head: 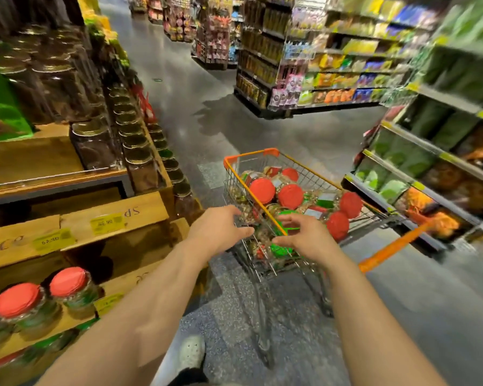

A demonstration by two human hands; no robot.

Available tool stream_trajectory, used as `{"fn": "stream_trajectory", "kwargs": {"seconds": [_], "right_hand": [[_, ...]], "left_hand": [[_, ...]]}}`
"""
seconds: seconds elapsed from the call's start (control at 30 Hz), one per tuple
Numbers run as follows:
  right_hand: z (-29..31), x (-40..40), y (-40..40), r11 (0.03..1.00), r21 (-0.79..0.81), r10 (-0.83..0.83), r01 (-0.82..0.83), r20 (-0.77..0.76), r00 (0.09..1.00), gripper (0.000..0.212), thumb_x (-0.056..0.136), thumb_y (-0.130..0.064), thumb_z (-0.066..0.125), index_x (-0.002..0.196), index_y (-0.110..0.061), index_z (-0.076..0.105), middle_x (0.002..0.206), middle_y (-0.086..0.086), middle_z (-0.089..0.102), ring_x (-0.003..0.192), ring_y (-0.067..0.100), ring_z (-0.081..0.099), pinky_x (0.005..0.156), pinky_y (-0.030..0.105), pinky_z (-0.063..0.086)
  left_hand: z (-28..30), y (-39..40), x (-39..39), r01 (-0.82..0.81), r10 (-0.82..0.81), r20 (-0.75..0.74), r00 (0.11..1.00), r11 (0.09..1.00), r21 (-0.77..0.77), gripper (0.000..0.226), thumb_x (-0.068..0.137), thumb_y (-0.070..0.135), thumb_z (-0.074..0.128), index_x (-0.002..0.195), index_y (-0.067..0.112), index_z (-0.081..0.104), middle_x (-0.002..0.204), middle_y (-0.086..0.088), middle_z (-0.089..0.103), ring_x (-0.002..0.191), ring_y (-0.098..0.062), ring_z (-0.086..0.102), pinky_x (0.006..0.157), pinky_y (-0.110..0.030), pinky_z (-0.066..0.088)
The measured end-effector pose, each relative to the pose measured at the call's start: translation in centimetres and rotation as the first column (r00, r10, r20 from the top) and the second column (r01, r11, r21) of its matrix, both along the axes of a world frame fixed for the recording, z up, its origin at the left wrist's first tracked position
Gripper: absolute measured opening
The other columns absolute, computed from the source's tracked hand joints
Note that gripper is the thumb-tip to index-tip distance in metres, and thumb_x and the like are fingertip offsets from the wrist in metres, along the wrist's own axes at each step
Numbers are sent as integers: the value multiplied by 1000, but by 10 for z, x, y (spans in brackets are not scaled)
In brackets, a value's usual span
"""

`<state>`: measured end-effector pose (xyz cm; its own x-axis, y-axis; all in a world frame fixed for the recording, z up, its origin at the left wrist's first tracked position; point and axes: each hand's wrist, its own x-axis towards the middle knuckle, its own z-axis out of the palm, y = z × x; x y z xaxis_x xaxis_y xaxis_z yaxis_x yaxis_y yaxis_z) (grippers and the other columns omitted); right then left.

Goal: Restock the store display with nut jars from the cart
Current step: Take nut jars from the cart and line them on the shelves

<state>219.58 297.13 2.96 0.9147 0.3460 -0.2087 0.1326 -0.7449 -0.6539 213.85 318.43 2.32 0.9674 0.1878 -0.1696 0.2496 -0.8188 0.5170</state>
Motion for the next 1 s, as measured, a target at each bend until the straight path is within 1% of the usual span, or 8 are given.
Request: {"fn": "stream_trajectory", "kwargs": {"seconds": [0.17,0.37,0.5,0.63,0.77,0.83,0.9,1.0], "right_hand": [[-10,36,-16,993,17,-117,117,0,993,61,73,-30,91,129,-28,67,122,0,68,115,17,63,101,41,50],[-26,106,-2,981,12,-192,193,-36,981,65,75,-32,90,134,-33,62,130,-3,64,123,19,60,104,43,49],[-34,166,26,969,73,-231,238,-90,969,73,80,-20,86,145,-23,53,134,0,61,123,16,58,94,30,47],[-51,213,55,949,99,-280,299,-164,946,84,77,-19,89,150,-23,47,146,9,56,132,21,54,99,35,50],[-69,242,73,913,118,-362,390,-208,909,83,79,-23,88,150,-26,46,149,12,52,136,25,51,100,37,50],[-78,254,76,892,115,-405,438,-232,885,84,78,-24,89,149,-27,46,148,14,52,133,25,53,103,45,51],[-86,265,78,874,120,-428,470,-266,864,83,78,-24,89,149,-28,46,148,15,52,130,26,55,100,42,53],[-101,287,81,858,120,-449,500,-300,842,83,79,-26,87,150,-29,45,149,15,51,132,27,54,104,41,50]], "left_hand": [[-6,-5,59,80,-80,-15,997,996,-38,73,88,64,66,149,27,48,146,-1,57,132,-24,54,102,-40,51],[-6,19,142,151,-152,-1,988,986,-75,75,88,60,70,149,24,47,141,-3,60,122,-22,60,96,-37,52],[-4,51,213,217,-218,-8,976,976,-15,77,86,59,73,149,22,48,143,-4,59,127,-24,57,101,-38,49],[-10,79,272,268,-268,-59,962,963,-7,84,81,59,78,150,23,46,132,-5,65,117,-25,62,96,-38,52],[-26,97,325,319,-319,-118,940,948,-23,86,78,56,81,149,24,47,126,-6,66,114,-27,63,92,-38,51],[-38,100,347,343,-345,-142,928,939,-39,92,77,55,83,153,23,43,135,-6,62,121,-26,60,97,-36,49],[-50,101,364,366,-371,-169,913,928,-62,98,77,54,84,157,23,36,149,-7,53,132,-27,53,102,-36,45],[-72,101,391,387,-393,-212,895,919,-72,106,75,56,84,159,28,28,155,-12,44,140,-31,44,107,-38,43]]}}
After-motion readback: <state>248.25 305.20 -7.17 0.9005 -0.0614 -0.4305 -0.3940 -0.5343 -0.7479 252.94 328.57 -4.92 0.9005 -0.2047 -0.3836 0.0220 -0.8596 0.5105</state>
